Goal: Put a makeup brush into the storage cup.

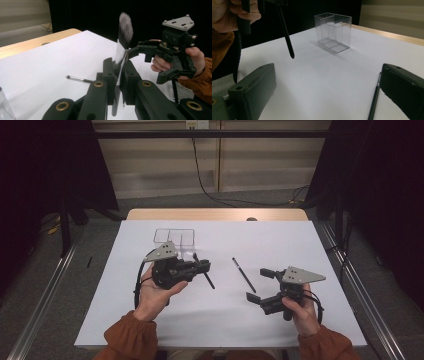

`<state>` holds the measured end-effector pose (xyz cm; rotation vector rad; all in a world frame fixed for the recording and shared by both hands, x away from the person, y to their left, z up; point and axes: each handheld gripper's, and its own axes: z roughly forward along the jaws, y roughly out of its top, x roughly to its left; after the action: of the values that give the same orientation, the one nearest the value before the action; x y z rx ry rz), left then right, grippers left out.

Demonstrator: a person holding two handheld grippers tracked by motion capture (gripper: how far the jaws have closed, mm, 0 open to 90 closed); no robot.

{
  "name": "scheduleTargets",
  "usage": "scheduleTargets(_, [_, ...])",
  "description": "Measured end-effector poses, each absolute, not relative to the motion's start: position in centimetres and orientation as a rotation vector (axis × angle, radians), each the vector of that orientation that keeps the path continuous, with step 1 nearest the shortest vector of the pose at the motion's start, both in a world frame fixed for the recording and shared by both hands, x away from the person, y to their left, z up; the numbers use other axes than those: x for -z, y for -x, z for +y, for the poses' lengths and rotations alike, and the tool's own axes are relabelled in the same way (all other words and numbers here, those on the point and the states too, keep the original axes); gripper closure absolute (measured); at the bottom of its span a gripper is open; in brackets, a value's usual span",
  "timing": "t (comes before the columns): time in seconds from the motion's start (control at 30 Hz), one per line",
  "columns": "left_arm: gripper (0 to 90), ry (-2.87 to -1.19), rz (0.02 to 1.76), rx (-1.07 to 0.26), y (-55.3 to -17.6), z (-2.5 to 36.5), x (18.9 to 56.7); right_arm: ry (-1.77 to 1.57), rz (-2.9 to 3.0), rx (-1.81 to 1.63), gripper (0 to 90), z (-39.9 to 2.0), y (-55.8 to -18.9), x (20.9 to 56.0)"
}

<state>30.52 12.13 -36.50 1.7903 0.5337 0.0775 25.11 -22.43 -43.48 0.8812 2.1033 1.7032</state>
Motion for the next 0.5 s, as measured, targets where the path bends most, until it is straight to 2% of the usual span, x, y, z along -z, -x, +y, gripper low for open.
scheduleTargets(0.5, [83.7, -1.775, 0.577, -0.106, -31.2, 13.9, 36.2, -0.997, 1.999, -1.635, 0.1, -26.0, -23.6, 43.6])
